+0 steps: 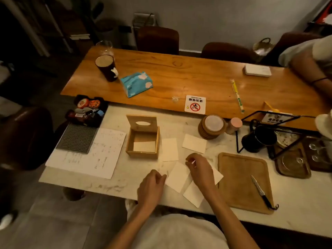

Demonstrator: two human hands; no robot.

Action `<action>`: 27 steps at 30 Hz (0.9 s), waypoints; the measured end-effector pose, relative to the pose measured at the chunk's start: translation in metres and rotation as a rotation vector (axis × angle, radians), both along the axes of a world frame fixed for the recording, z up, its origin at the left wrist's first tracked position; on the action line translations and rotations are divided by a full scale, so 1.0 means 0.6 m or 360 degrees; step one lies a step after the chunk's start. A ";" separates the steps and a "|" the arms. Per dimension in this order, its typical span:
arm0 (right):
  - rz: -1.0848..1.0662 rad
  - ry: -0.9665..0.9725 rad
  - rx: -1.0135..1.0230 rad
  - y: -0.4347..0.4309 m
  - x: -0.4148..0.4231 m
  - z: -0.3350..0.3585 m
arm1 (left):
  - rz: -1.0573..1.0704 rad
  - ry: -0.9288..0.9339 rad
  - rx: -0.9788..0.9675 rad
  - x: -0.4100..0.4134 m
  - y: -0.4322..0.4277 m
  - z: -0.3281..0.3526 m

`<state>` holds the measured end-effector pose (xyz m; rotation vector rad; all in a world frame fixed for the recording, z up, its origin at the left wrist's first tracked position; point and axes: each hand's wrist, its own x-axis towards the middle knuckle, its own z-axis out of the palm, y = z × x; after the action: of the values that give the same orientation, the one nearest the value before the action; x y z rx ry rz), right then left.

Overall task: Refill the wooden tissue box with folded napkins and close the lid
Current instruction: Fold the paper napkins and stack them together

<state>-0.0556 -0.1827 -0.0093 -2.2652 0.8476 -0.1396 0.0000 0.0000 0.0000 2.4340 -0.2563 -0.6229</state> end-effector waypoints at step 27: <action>0.0391 -0.0068 0.0790 -0.090 0.152 -0.014 | 0.1430 0.1013 -0.1134 0.053 -0.126 -0.039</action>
<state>0.0358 -0.2368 -0.0180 -1.8671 0.5044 0.1235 0.0317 -0.0754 -0.0235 1.3477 0.7181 -0.6743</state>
